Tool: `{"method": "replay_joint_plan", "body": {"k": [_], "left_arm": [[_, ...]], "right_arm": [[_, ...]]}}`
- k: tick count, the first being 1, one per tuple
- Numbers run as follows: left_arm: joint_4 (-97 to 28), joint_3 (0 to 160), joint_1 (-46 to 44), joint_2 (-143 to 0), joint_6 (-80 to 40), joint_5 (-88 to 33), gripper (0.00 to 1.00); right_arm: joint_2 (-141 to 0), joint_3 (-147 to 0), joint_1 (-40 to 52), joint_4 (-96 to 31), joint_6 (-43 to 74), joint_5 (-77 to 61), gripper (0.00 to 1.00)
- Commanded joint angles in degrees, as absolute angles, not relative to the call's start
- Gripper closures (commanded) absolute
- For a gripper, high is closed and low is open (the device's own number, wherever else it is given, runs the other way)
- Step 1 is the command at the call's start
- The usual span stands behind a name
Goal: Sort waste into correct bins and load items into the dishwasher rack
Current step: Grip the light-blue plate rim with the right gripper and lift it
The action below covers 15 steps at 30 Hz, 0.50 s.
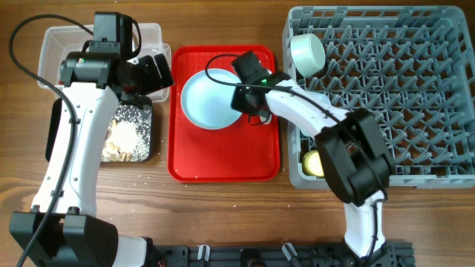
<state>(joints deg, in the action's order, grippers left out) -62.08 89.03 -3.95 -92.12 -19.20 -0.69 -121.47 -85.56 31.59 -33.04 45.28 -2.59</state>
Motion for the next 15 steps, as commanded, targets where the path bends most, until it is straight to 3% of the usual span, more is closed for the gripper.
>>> {"method": "replay_joint_plan", "body": {"k": [1,5,10,15], "left_arm": [[-62.0,90.0,-3.6,-91.4,-19.9,-0.1,0.0],[-62.0,90.0,-3.6,-91.4,-19.9,-0.1,0.0],[-62.0,90.0,-3.6,-91.4,-19.9,-0.1,0.0],[-62.0,90.0,-3.6,-91.4,-19.9,-0.1,0.0]], "right_arm": [[-111.9,-85.3,28.7,-33.1,34.0,-2.8,0.96],[-101.5,-85.3,25.8,-34.2,26.6,1.0,0.96],[-89.5,-85.3,20.9,-36.7,25.0,25.3,0.96],[-86.9,-85.2,15.6,-36.7,16.1,49.1,0.96]]}}
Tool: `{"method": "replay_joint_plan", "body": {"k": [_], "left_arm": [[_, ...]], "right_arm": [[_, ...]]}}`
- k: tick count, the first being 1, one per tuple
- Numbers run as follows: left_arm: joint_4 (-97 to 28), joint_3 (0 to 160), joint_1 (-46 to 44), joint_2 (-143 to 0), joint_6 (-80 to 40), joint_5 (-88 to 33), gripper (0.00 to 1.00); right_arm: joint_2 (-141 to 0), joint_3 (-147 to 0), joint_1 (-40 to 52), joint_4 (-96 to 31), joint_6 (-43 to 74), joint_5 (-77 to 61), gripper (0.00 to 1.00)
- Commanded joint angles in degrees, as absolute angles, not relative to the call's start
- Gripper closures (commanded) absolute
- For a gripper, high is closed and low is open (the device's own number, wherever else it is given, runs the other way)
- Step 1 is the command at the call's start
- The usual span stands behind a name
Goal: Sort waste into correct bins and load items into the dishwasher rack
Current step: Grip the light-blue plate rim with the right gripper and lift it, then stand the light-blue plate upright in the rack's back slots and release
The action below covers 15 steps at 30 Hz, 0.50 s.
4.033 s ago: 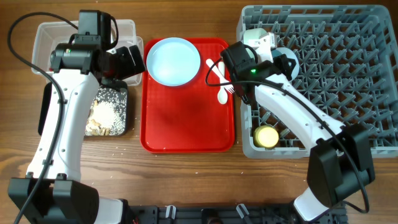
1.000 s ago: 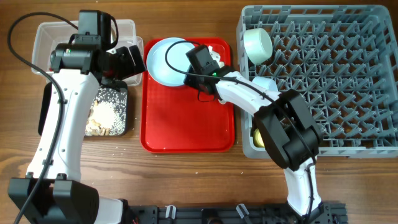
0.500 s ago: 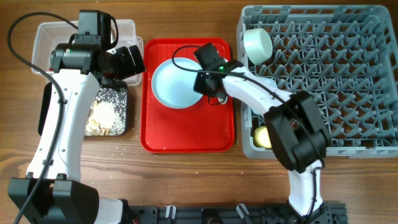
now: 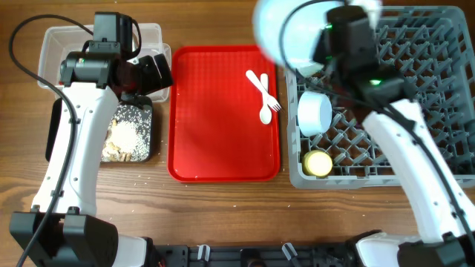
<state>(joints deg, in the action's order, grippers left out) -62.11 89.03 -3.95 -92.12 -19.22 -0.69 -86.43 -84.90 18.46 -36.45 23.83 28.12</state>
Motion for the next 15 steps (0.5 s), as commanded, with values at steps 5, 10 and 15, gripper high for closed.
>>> {"method": "replay_joint_plan", "body": {"k": [5,10,15], "left_arm": [[-62.0,90.0,-3.6,-91.4,-19.9,-0.1,0.0],[-62.0,90.0,-3.6,-91.4,-19.9,-0.1,0.0],[-62.0,90.0,-3.6,-91.4,-19.9,-0.1,0.0]], "right_arm": [[-90.5,-84.9,10.9,-36.6,7.9,53.1,0.96],[-96.6,-84.9,9.1,-35.0,4.1,58.3,0.96],[-102.4,-84.9,9.2,-29.8,-2.8,60.5,0.96]]}}
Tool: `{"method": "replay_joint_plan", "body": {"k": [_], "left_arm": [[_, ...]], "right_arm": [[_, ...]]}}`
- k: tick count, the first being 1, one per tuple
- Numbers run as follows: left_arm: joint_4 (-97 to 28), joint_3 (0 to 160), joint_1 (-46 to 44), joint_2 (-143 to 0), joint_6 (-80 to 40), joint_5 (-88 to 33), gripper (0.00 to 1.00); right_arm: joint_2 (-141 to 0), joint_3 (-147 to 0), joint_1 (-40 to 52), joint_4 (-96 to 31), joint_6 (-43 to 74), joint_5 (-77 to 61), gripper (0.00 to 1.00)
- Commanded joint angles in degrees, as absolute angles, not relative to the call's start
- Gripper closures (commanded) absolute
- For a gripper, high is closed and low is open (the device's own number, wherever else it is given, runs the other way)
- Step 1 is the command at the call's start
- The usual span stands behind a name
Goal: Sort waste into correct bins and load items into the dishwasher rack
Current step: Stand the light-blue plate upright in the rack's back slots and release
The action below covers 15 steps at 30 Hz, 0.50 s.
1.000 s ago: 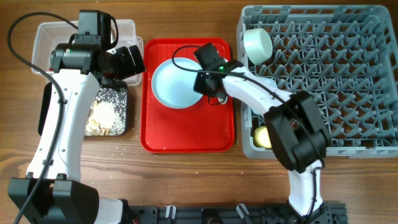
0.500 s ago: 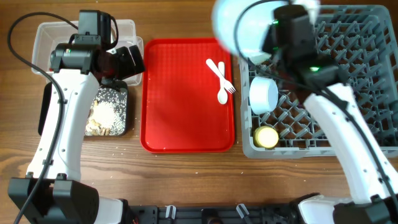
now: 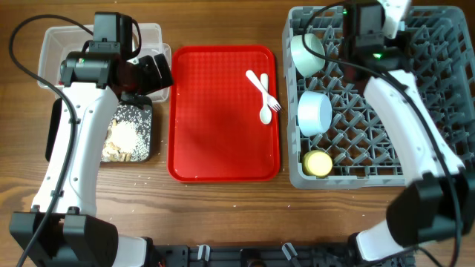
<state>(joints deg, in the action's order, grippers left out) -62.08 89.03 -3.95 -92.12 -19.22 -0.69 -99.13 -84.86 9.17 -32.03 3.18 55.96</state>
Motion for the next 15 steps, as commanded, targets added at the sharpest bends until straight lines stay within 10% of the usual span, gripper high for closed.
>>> {"method": "replay_joint_plan", "body": {"k": [1,9,15], "left_arm": [[-62.0,90.0,-3.6,-91.4,-19.9,-0.1,0.0],[-62.0,90.0,-3.6,-91.4,-19.9,-0.1,0.0],[-62.0,90.0,-3.6,-91.4,-19.9,-0.1,0.0]], "right_arm": [[-103.3,-84.9,9.3,-29.5,-3.2,60.4,0.96],[-106.7,-84.9,10.4,-29.5,-4.1,55.9,0.95],[-106.7,-84.9,11.0,-29.2,-4.5,49.2,0.6]]}}
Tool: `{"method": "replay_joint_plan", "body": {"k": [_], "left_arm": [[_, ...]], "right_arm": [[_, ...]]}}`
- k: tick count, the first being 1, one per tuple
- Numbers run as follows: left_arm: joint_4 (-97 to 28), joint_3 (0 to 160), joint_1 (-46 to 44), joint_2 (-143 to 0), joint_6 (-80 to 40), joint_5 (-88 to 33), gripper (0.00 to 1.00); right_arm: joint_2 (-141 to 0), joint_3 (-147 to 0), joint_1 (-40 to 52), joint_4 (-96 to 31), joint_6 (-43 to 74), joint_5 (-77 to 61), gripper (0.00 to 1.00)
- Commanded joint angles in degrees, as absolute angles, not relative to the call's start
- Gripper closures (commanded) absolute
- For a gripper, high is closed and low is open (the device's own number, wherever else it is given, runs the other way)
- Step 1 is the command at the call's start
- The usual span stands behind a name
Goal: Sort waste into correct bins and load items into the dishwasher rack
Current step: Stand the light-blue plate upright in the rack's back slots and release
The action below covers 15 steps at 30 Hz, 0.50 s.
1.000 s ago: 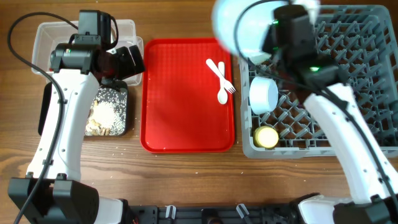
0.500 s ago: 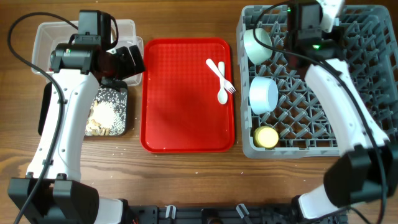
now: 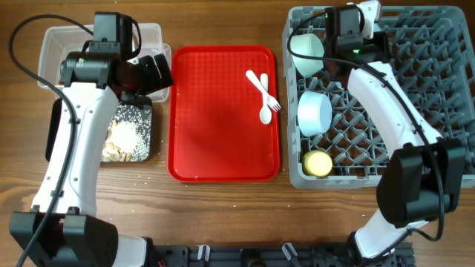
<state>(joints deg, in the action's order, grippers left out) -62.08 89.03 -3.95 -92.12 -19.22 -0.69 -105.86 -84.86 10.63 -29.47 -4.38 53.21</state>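
Note:
On the red tray (image 3: 215, 141) lie a white spoon and fork (image 3: 264, 93), crossed near its right edge. The grey dishwasher rack (image 3: 423, 111) holds a pale green cup (image 3: 306, 53), a white bowl on its side (image 3: 315, 113) and a small yellow item (image 3: 320, 163). My right gripper (image 3: 349, 22) is over the rack's back left, beside the green cup. Its fingers are hidden under the wrist, and a sliver of white (image 3: 369, 9) shows at it by the top edge. My left gripper (image 3: 157, 71) hangs between the bins and the tray, with its fingers unclear.
A clear plastic bin (image 3: 56, 41) sits at the back left. In front of it is a black tray with food scraps (image 3: 130, 137). Cables run from both arms. The rack's right half has only bare pegs.
The right wrist has shifted a little left along the rack's back edge, closer to the green cup. The white sliver at it is now smaller. The left arm has not moved.
My right gripper was at a pale blue bowl on the red tray. Then the bowl was high above the rack's back left corner, with only spoon and fork left on the tray. After that the gripper was low over the rack's back, as it is now.

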Motion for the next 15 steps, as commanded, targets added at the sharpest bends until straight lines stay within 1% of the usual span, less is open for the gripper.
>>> {"method": "replay_joint_plan", "body": {"k": [1,4,5,7,11,13,14,15], "left_arm": [[-62.0,90.0,-3.6,-91.4,-19.9,-0.1,0.0],[-62.0,90.0,-3.6,-91.4,-19.9,-0.1,0.0],[-62.0,90.0,-3.6,-91.4,-19.9,-0.1,0.0],[-62.0,90.0,-3.6,-91.4,-19.9,-0.1,0.0],[-62.0,90.0,-3.6,-91.4,-19.9,-0.1,0.0],[-62.0,90.0,-3.6,-91.4,-19.9,-0.1,0.0],[-62.0,90.0,-3.6,-91.4,-19.9,-0.1,0.0],[-62.0,90.0,-3.6,-91.4,-19.9,-0.1,0.0]], "right_arm": [[-106.7,-84.9,11.0,-29.2,-4.5,48.7,0.53],[-106.5,-84.9,11.0,-29.2,-4.5,48.6,0.34],[-106.3,-85.0,11.0,-29.2,-4.5,48.5,0.3],[-104.7,-85.3,11.1,-29.3,-4.5,48.5,0.18],[-99.7,-85.3,11.1,-29.2,-4.6,45.0,0.16],[-96.7,-85.3,11.1,-29.2,-4.5,39.8,0.16],[-94.9,-85.3,11.1,-29.2,-4.5,34.3,0.12],[-93.6,-85.3,11.1,-29.3,-4.5,28.6,0.06]]}}
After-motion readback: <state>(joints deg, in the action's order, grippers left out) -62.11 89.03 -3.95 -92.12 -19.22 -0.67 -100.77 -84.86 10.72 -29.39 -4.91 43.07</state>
